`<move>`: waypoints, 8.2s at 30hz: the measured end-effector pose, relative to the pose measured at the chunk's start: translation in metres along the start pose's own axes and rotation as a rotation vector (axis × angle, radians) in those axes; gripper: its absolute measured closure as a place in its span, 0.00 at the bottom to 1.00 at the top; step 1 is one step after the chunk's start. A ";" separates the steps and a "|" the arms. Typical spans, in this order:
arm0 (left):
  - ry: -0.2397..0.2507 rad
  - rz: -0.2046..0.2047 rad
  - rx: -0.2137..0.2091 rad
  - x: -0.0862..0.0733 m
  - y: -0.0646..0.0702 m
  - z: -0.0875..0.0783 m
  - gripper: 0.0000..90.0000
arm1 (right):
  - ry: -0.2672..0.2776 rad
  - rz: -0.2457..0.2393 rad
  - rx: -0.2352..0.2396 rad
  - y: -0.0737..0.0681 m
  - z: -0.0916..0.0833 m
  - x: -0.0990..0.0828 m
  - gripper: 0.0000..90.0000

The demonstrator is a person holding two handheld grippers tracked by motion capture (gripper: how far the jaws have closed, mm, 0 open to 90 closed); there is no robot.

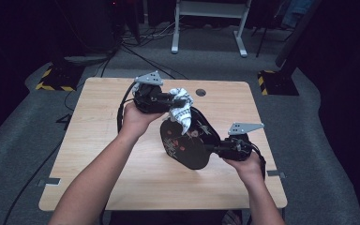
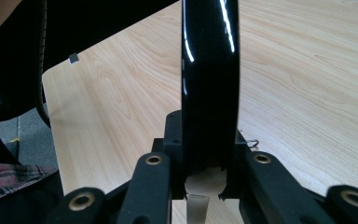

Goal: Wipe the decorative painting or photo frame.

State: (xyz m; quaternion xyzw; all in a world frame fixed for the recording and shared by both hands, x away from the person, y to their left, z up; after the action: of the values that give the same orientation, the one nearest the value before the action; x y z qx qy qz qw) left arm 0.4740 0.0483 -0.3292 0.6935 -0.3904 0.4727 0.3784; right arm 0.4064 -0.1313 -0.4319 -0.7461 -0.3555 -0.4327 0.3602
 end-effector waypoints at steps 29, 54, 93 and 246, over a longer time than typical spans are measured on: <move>-0.091 -0.072 0.068 -0.055 -0.026 -0.008 0.83 | 0.007 0.010 -0.001 0.005 -0.001 -0.001 0.88; -0.136 -0.144 0.109 -0.104 -0.041 -0.020 0.82 | 0.026 0.011 -0.005 0.008 0.002 0.003 0.88; -0.250 -0.249 0.109 -0.170 -0.047 -0.007 0.82 | 0.043 0.019 0.026 0.009 0.003 0.002 0.86; -0.165 -0.306 0.175 -0.177 -0.014 0.030 0.43 | -0.019 -0.027 -0.411 0.005 -0.037 0.024 0.78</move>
State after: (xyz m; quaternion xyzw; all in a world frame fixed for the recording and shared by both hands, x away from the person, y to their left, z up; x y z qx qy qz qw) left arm 0.4539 0.0597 -0.5074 0.8115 -0.2676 0.3833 0.3507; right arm 0.4047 -0.1601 -0.3981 -0.8031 -0.2730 -0.4938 0.1914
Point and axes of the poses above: each handheld gripper's, and its own axes: z roughly forward along the jaws, x roughly out of its top, y roughly to its right, the point moved 8 cm from there along z, roughly forward along the jaws, and after that the axes turned 9 degrees about y, right-handed, at the moved point
